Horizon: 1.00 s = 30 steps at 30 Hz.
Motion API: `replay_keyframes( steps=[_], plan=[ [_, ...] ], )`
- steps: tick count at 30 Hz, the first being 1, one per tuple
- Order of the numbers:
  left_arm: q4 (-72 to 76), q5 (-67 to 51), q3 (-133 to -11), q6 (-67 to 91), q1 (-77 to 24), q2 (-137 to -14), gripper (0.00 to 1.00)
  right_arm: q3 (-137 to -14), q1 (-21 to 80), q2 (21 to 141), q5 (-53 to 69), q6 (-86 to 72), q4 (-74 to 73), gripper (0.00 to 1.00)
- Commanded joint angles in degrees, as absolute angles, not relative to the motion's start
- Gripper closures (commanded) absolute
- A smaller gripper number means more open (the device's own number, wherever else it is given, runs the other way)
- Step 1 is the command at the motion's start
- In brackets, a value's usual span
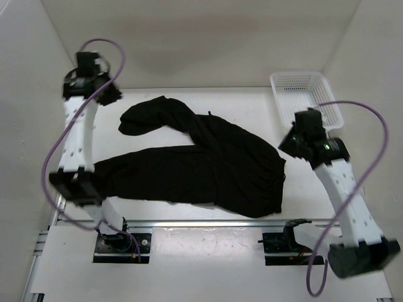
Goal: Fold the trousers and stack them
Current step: Flatten the trousers out
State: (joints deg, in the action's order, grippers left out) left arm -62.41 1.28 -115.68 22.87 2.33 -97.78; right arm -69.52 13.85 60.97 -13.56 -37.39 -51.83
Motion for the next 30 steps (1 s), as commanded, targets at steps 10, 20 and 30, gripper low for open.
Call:
replay_keyframes(
  steps=[10,20,30],
  plan=[
    [-70.32,5.79,-144.03,24.69,-1.76,-135.25,0.0,-64.61,13.8,70.4,-2.9,-30.67,-42.46,0.29],
    [-65.57,2.2,-145.82,25.76,-1.76,-145.19,0.25,-65.13,11.96,82.6,0.34,-30.15,-35.87,0.29],
    [-64.34,2.46,-145.2,24.17,-1.76,-140.2,0.9,-65.05,12.48,94.65,4.93,-30.85,-28.83,0.36]
  ],
)
